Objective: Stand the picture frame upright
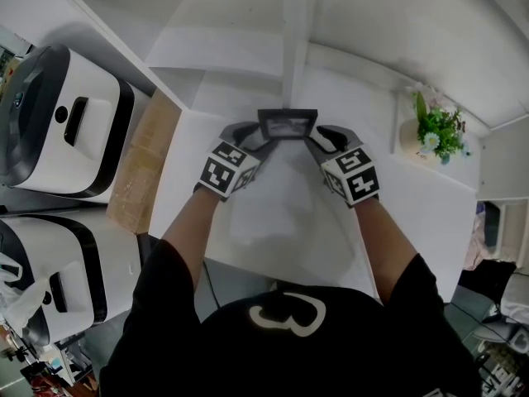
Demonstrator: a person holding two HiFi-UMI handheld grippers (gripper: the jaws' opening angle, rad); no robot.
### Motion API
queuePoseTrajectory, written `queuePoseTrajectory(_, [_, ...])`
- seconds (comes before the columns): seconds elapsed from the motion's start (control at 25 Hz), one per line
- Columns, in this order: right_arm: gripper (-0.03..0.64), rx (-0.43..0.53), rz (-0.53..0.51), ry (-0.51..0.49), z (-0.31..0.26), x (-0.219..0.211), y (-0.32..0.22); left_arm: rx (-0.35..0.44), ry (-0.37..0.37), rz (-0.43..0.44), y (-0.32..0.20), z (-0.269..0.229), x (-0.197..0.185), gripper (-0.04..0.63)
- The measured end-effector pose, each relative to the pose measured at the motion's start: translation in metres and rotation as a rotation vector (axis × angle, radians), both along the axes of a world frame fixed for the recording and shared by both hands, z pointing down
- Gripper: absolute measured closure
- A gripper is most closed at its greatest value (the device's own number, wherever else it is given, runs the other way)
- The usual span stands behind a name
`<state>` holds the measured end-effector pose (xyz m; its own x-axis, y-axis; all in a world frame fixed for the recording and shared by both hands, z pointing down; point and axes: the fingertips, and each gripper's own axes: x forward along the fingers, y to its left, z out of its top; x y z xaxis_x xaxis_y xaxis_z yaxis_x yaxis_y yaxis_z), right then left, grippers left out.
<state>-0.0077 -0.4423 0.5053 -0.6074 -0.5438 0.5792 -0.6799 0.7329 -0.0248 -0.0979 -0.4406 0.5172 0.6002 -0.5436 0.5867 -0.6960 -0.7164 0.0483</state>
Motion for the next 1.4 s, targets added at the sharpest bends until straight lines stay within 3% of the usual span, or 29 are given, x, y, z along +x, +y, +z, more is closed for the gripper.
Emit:
queuePoseTrajectory(0.16, [0.477, -0.022, 0.014, -0.030, -0.010, 0.009, 0.013, -0.005, 0.058, -0.044, 0.017, -0.013, -0.009, 0.367])
queuePoseTrajectory(0.36, [0.480, -0.013, -0.009, -0.128, -0.046, 0.010, 0.047, -0.004, 0.196, -0.098, 0.052, -0.046, -0.017, 0.371])
queuePoseTrajectory(0.48, [0.505, 0.014, -0.030, -0.151, -0.071, 0.007, 0.072, 0.021, 0.222, -0.106, 0.079, -0.072, -0.017, 0.394])
queuePoseTrajectory(0.6, [0.532, 0.046, -0.044, -0.189, -0.100, 0.005, 0.105, 0.034, 0.255, -0.119, 0.114, -0.100, -0.012, 0.476])
queuePoseTrajectory(0.72, [0.563, 0.068, -0.066, -0.264, -0.133, 0.001, 0.148, 0.035, 0.306, -0.108, 0.155, -0.131, -0.001, 0.552])
queuePoseTrajectory(0.88, [0.606, 0.090, -0.097, -0.403, -0.175, 0.000, 0.214, 0.037, 0.370, -0.039, 0.217, -0.169, 0.022, 0.581])
queuePoseTrajectory(1.04, [0.614, 0.049, -0.111, -0.553, -0.206, 0.002, 0.273, 0.042, 0.417, -0.007, 0.281, -0.192, 0.037, 0.584])
queuePoseTrajectory(1.24, [0.614, 0.066, -0.116, -0.594, -0.219, 0.006, 0.325, 0.058, 0.496, -0.062, 0.327, -0.216, 0.031, 0.584])
queuePoseTrajectory(1.4, [0.614, 0.063, -0.105, -0.604, -0.214, 0.005, 0.353, 0.089, 0.512, -0.037, 0.357, -0.223, 0.028, 0.585])
